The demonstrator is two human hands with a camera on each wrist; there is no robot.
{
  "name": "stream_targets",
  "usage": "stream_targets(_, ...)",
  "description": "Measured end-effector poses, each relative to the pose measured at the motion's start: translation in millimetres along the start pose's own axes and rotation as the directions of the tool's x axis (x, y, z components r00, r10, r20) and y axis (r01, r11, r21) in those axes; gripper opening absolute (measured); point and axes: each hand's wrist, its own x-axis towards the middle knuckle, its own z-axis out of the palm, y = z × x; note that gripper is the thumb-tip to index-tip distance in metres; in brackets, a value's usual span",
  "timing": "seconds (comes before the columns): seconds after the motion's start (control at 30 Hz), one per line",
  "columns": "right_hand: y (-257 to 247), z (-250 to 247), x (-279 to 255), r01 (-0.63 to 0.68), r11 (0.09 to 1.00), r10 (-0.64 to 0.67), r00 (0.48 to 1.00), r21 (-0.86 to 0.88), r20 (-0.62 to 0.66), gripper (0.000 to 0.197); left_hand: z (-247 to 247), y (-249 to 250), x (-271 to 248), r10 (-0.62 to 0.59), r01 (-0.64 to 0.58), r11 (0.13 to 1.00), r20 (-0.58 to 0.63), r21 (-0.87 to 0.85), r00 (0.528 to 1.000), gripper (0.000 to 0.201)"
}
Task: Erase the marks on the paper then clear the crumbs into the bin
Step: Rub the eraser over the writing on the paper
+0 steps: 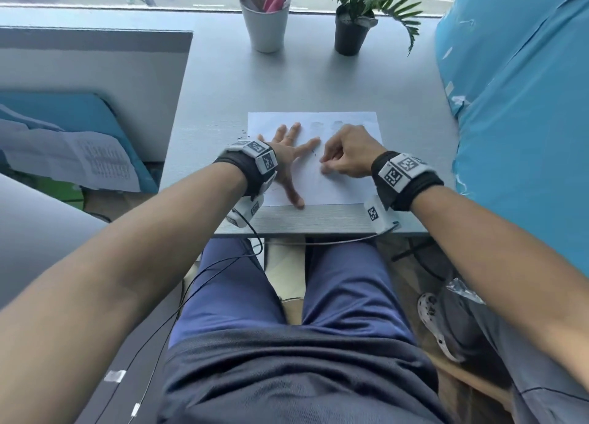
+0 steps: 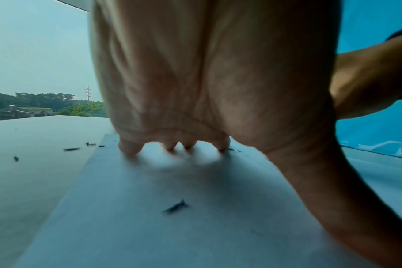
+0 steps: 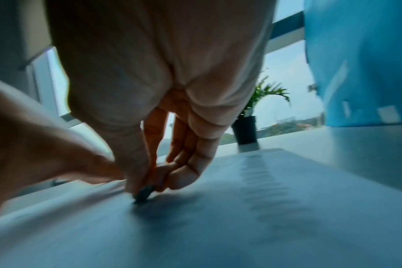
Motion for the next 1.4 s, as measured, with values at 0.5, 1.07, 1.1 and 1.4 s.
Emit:
stream_targets(0.5,2,4,-10,0.012,1.000,-0.012,0.999,-0.002,0.030,0.005,-1,2,-1,-0.019,0.019,1.000,0.007,0.020,1.000,0.154)
stream_targets(1.07,-6,14,-18,0.049,0.999,-0.049,0.998,0.005,0.042,0.004,2,0,-1,-0.035,0.035,0.999,0.009,0.003,0.999,0.155)
stream_targets(1.1,-11,21,-23,0.091,0.996,-0.090,0.991,-0.002,0.103,0.004,2,-1,0,-0.034,0.034,0.999,0.008,0.008,0.999,0.155)
stream_targets(1.4,-12,22,-27,0.099,0.995,-0.096,0.987,-0.015,0.131,0.004,3,-1,0,-0.027,0.027,1.000,-0.004,0.002,1.000,0.155)
